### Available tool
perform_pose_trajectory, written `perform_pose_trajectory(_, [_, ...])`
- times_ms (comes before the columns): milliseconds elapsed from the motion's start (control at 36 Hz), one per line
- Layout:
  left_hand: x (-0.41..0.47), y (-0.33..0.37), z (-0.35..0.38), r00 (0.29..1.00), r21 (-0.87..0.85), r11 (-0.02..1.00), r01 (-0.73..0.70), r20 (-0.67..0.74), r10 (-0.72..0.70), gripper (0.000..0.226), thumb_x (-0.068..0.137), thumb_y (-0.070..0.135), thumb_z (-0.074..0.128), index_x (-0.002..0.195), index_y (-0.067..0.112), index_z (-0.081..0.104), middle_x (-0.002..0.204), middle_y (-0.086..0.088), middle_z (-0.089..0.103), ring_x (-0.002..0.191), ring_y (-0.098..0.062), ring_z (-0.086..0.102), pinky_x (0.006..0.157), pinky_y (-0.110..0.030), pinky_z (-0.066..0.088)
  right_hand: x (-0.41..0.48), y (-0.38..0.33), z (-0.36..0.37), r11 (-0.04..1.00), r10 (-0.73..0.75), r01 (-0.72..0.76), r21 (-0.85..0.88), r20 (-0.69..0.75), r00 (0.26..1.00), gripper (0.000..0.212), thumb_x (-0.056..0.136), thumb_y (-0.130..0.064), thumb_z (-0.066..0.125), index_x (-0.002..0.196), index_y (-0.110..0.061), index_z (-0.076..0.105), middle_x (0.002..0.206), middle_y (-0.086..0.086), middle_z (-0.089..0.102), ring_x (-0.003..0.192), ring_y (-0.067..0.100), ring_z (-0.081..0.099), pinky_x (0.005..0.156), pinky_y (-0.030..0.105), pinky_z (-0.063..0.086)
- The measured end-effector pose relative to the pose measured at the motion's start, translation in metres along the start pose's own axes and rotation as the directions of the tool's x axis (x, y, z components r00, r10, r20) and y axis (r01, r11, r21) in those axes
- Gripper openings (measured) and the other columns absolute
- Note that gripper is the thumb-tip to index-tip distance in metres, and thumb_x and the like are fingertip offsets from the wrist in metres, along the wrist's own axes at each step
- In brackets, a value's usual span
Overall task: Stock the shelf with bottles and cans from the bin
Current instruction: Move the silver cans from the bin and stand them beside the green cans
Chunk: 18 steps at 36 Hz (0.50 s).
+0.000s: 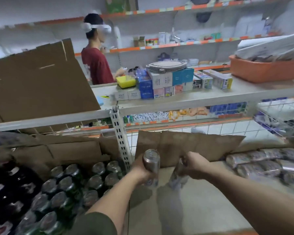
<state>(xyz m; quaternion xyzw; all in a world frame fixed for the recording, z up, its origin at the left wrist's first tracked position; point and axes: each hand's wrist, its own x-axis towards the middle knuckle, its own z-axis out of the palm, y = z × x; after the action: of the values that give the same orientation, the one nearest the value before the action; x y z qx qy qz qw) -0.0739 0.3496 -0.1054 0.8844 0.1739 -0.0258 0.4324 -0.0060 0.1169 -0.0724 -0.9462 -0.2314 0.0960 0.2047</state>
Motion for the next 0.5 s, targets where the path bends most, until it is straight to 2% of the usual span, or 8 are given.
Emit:
perform_pose_trajectory(83, [0.006,-0.014,0.009,0.999,0.020,0.999,0.034,0.026,-0.034,0.093,0.056,0.026,0.098,0.138,0.022,0.053,0.132,0.003,0.063,0.115,-0.016,0.060,0.090,-0.023,0.046,0.000,0.011,0.012,0.999,0.001,-0.003,0.049,0.034,0.999,0.036,0.066,-0.036,0.080,0.083,-0.023,0.051,0.079,-0.004,0.058,0.067,0.014,0.051,0.050,0.027,0.035])
perform_pose_trajectory(167, [0.009,-0.020,0.016,0.999,0.042,0.999,0.018,0.038,-0.020,0.094,0.060,0.030,0.096,0.142,0.025,0.050,0.137,0.005,0.061,0.123,-0.018,0.059,0.096,-0.025,0.047,0.000,0.024,0.013,0.990,0.017,-0.019,0.139,0.020,1.000,0.043,0.066,-0.032,0.085,0.092,-0.028,0.051,0.084,-0.004,0.061,0.071,0.013,0.057,0.051,0.020,0.038])
perform_pose_trajectory(222, [0.009,-0.021,0.022,0.998,0.031,0.999,0.007,0.059,-0.009,0.091,0.059,0.030,0.095,0.139,0.029,0.051,0.133,0.008,0.061,0.118,-0.016,0.059,0.098,-0.027,0.048,0.000,0.033,0.013,0.985,0.047,-0.051,0.162,0.031,0.998,0.053,0.064,-0.029,0.089,0.097,-0.026,0.047,0.083,-0.006,0.056,0.070,0.012,0.054,0.049,0.018,0.038])
perform_pose_trajectory(333, [0.014,-0.021,0.032,0.997,-0.025,1.000,0.006,0.082,-0.004,0.078,0.061,0.026,0.094,0.128,0.032,0.055,0.117,0.011,0.065,0.108,-0.014,0.062,0.092,-0.028,0.050,-0.001,0.050,0.020,0.984,0.175,-0.168,-0.050,0.197,0.965,0.069,0.063,-0.033,0.091,0.108,-0.018,0.041,0.101,0.000,0.054,0.083,0.018,0.053,0.052,0.023,0.036])
perform_pose_trajectory(417, [0.015,-0.020,0.036,0.995,-0.034,0.999,0.020,0.096,-0.016,0.077,0.063,0.025,0.095,0.127,0.032,0.053,0.113,0.014,0.063,0.103,-0.011,0.060,0.086,-0.023,0.045,-0.003,0.057,0.027,0.976,0.199,-0.165,-0.140,0.283,0.938,0.081,0.069,-0.033,0.088,0.128,-0.015,0.037,0.109,0.001,0.055,0.085,0.018,0.050,0.047,0.019,0.028])
perform_pose_trajectory(472, [0.017,-0.021,0.039,0.995,-0.032,0.999,0.027,0.100,-0.024,0.075,0.062,0.023,0.096,0.123,0.032,0.053,0.117,0.011,0.065,0.103,-0.010,0.060,0.086,-0.023,0.045,-0.002,0.059,0.029,0.973,0.195,-0.145,-0.178,0.309,0.931,0.079,0.068,-0.033,0.088,0.128,-0.017,0.038,0.116,0.003,0.059,0.084,0.018,0.050,0.046,0.019,0.028])
perform_pose_trajectory(500, [0.017,-0.021,0.039,0.995,-0.035,0.999,0.032,0.096,-0.028,0.075,0.061,0.022,0.096,0.122,0.032,0.053,0.119,0.009,0.066,0.103,-0.011,0.061,0.086,-0.023,0.046,-0.001,0.059,0.030,0.971,0.195,-0.137,-0.196,0.320,0.927,0.076,0.067,-0.034,0.087,0.125,-0.018,0.040,0.113,0.002,0.059,0.082,0.018,0.052,0.047,0.021,0.030])
